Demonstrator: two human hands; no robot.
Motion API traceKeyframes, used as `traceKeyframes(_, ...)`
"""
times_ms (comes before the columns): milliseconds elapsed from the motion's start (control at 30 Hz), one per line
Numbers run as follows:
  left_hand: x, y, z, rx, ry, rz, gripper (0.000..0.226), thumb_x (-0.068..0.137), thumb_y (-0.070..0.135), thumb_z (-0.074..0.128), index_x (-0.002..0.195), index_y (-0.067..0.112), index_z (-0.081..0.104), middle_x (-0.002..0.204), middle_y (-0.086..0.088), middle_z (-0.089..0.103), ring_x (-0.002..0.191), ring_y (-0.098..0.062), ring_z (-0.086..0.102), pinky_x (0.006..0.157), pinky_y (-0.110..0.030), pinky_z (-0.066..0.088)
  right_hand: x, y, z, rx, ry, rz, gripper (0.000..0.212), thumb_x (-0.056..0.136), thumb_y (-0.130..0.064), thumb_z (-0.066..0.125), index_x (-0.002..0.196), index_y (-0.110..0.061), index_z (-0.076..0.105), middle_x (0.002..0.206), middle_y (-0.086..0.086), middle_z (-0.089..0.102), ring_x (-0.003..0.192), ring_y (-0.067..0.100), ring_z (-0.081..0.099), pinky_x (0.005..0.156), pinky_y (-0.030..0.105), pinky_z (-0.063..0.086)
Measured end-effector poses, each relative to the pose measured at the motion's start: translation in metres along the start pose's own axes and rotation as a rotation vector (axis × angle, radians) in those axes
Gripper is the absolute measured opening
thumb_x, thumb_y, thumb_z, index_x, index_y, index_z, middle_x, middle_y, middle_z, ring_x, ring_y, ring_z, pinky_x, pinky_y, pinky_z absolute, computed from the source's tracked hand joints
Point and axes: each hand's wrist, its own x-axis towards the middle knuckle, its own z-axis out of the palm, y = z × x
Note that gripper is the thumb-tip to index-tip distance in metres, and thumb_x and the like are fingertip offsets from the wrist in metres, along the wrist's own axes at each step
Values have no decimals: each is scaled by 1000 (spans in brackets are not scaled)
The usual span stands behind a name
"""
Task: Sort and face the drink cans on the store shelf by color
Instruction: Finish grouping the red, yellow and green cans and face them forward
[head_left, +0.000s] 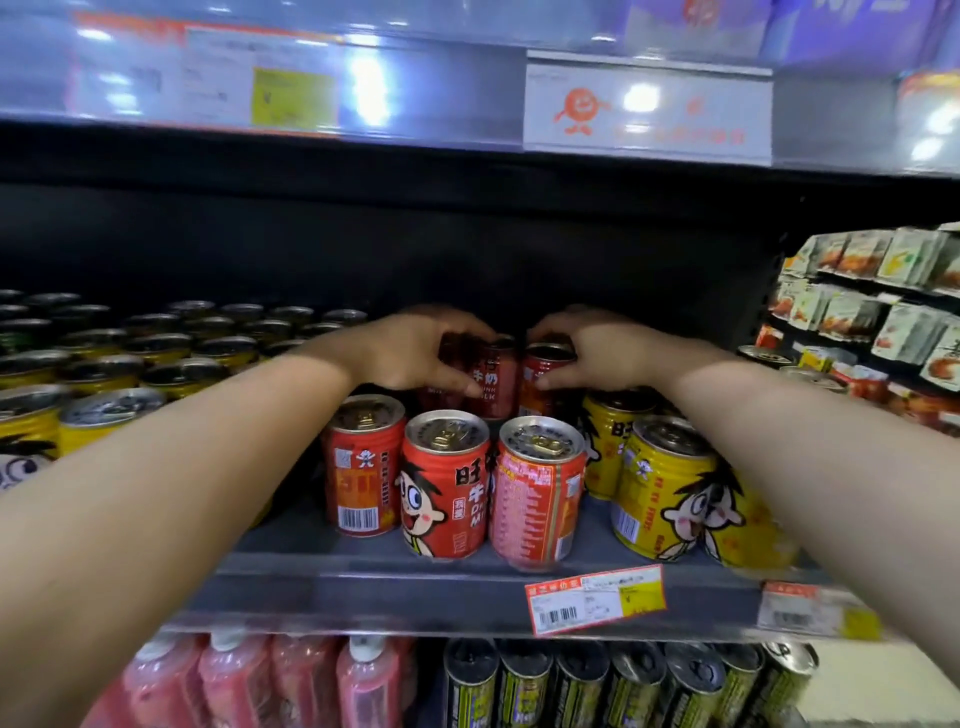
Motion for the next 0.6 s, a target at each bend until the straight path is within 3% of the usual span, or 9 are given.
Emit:
traceKeyframes(233, 2, -2, 0, -31, 5, -29, 66, 75, 40, 74, 134, 41, 43, 128, 16, 48, 112, -5, 47, 89, -22, 37, 9, 2, 6, 43, -97, 94, 57, 83, -50, 63, 132, -23, 52, 143, 1, 45, 124, 20, 46, 91, 23, 37)
traceKeyframes(467, 2, 1, -1, -50, -7, -64, 68, 76, 38, 74, 135, 38, 41, 134, 9, 49, 111, -7, 46, 88, -23, 37, 9, 7, 7, 276, -9, 110, 16, 81, -29, 73, 94, -23, 69, 103, -15, 55, 102, 6, 54, 80, 20, 40)
traceKeyframes(600, 2, 0, -1, -86, -12, -70, 69, 75, 36, 75, 135, 38, 41, 132, 10, 51, 112, -7, 48, 90, -25, 40, 1, -1, 2, 253, -21, -3, 19, 79, -29, 74, 96, -21, 71, 95, -14, 60, 94, 7, 58, 71, 12, 42)
